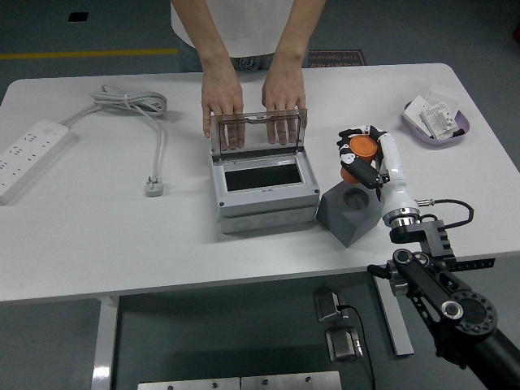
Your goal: Fetch the battery,place it into the box,close the lid of the box
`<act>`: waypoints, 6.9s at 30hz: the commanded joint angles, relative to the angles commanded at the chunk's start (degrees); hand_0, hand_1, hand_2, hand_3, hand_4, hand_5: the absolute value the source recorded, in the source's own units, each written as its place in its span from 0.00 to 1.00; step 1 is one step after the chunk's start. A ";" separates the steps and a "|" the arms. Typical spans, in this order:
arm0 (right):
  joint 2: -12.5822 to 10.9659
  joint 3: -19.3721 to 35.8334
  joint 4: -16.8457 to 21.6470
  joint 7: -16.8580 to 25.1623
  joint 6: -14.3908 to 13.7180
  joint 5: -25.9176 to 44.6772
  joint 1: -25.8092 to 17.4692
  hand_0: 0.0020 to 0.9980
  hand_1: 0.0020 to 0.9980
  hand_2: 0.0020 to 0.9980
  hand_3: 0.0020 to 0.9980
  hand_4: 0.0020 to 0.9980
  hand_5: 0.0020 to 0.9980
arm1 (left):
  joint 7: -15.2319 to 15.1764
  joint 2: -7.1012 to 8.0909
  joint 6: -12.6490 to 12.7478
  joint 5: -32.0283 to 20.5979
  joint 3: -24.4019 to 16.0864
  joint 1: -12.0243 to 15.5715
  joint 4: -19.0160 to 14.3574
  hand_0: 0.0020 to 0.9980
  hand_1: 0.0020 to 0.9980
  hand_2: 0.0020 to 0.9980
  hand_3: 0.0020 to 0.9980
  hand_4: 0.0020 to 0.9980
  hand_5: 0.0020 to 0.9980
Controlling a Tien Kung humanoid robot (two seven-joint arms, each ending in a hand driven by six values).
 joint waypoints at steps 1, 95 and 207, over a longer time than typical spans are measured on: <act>-0.03 -0.22 0.09 -0.22 -0.06 -0.28 0.30 0.56 0.47 0.45 0.34 0.15 0.00 | 0.02 0.00 0.01 0.02 -0.01 0.01 0.00 0.68 0.68 0.66 0.77 0.75 0.40; -1.09 -32.58 -11.97 -15.83 9.61 -31.30 27.37 0.41 0.51 0.54 0.63 0.79 0.44 | 0.74 0.36 -0.04 1.58 1.49 -1.58 0.00 0.68 0.69 0.66 0.77 0.75 0.42; -7.65 -16.54 6.88 -29.76 21.93 -38.60 18.84 0.42 0.46 0.52 0.71 0.80 0.52 | 1.42 0.02 -0.03 1.23 1.17 -0.73 0.00 0.68 0.68 0.66 0.77 0.74 0.43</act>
